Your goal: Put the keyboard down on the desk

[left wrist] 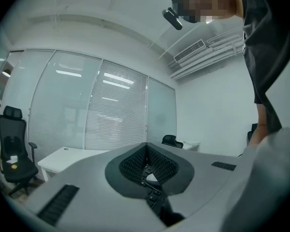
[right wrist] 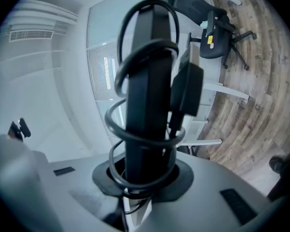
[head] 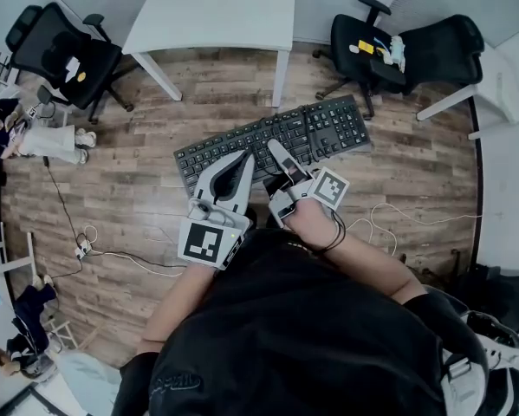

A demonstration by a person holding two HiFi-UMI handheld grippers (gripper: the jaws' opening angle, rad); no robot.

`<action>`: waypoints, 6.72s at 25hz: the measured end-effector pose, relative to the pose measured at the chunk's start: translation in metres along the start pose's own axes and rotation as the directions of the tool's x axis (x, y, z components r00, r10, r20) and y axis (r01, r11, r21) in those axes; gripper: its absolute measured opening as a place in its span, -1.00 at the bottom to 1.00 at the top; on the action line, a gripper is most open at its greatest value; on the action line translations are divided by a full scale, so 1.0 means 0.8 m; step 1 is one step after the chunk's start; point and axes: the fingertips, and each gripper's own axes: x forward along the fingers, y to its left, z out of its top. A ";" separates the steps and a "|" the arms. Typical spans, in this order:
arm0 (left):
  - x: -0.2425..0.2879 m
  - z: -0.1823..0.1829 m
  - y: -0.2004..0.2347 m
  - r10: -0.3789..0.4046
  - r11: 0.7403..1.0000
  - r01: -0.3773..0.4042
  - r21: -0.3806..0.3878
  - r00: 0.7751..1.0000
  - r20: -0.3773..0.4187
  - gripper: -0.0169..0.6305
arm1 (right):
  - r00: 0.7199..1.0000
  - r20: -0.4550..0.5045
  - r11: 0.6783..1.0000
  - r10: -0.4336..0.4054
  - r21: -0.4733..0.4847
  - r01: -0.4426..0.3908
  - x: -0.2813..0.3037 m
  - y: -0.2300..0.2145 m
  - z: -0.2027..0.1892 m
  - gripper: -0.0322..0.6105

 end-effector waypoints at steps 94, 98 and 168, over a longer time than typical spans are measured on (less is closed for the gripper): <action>0.371 0.032 0.409 -0.017 0.994 0.017 -0.104 1.000 0.000 -0.90 | 0.999 -0.043 0.998 -0.003 -0.068 0.001 0.484 -0.072 0.258 -0.64; 0.376 0.038 0.474 -0.048 0.993 0.047 -0.106 0.999 -0.005 -0.90 | 1.000 -0.022 0.998 -0.017 -0.062 0.016 0.547 -0.075 0.247 -0.64; 0.604 -0.100 0.783 -0.161 0.966 0.108 -0.236 0.963 -0.217 -0.90 | 0.971 -0.013 0.971 -0.238 -0.008 0.238 0.861 -0.291 0.360 -0.64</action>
